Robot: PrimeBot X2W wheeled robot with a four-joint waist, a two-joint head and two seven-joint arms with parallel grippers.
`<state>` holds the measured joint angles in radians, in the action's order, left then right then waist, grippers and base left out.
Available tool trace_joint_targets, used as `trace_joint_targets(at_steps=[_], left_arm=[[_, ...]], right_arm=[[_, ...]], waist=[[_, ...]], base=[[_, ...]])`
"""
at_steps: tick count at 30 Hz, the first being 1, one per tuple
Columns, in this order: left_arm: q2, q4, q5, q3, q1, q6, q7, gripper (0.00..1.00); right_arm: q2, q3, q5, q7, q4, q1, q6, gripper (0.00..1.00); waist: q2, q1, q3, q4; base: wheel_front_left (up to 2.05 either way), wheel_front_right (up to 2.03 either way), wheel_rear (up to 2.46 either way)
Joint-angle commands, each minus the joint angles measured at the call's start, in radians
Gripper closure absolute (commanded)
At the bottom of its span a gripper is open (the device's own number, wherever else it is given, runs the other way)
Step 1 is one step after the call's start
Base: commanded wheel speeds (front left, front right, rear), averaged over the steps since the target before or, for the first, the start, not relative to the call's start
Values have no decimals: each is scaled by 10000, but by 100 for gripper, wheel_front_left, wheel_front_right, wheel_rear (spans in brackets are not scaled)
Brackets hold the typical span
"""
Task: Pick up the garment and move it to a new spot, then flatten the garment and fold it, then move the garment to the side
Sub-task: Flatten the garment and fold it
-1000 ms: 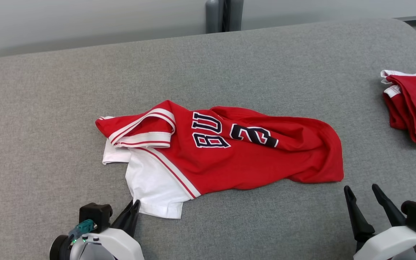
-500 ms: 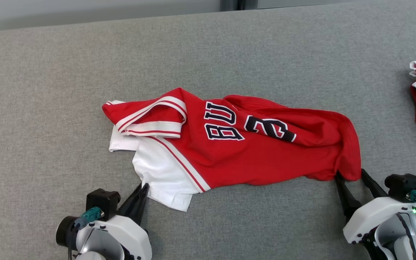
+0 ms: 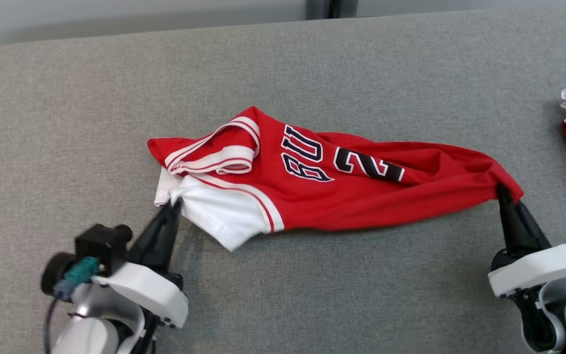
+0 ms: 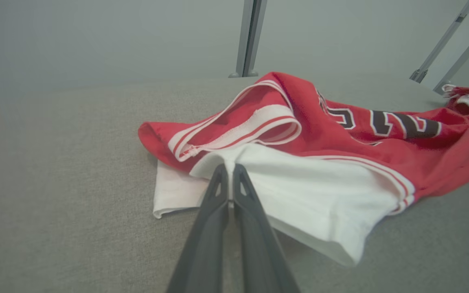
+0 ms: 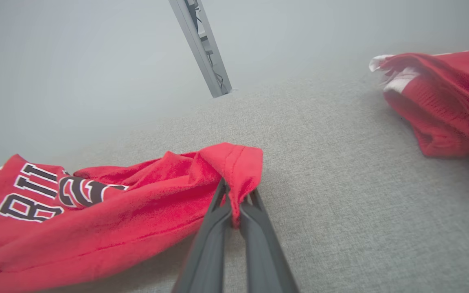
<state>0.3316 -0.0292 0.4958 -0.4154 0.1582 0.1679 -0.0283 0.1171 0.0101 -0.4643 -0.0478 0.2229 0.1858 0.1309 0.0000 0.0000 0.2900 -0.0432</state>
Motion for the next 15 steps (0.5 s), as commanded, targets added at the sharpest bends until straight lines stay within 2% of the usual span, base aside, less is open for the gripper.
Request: trace_joint_targets(at_steps=[1, 7, 15], left_arm=[[195, -172, -57, 113, 196, 40, -50, 100], [949, -2141, -298, 525, 784, 206, -729, 100], [1651, -3989, -973, 1301, 2899, 303, -1202, 100]], right_arm=[[28, 53, -229, 78, -177, 94, -4, 100], [361, 284, -1304, 441, -2163, 545, -2, 100], [722, 755, -1252, 551, -4342, 2055, -4, 100]], waist=[[0, 0, -72, 11], [0, 0, -347, 92], [0, 0, -674, 236]], base=[[0, 0, 0], [0, 0, 0], [0, 0, 0]])
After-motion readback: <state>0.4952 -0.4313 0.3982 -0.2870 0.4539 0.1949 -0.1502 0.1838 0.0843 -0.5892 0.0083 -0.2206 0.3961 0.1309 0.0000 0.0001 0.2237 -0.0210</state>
